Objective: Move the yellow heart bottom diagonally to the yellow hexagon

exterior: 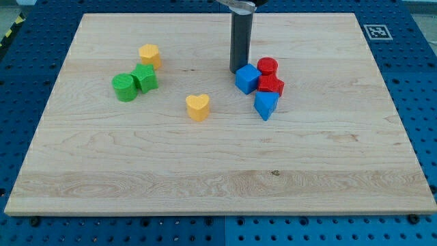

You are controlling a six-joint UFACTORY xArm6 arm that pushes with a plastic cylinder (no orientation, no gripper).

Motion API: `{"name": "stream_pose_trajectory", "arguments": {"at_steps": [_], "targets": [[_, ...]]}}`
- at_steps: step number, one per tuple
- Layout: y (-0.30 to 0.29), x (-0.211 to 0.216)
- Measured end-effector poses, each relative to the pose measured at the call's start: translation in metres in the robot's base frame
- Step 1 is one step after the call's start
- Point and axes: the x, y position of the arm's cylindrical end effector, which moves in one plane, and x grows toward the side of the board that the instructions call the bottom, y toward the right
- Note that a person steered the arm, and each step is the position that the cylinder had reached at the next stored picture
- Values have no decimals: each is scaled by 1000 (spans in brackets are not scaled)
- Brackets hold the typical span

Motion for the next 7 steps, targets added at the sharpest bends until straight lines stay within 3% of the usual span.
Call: {"name": "stream_pose_trajectory", "arguments": {"at_steps": [2,3,5,7], "targets": [[-43,0],[-42,23],[-29,115],[-33,133]]}}
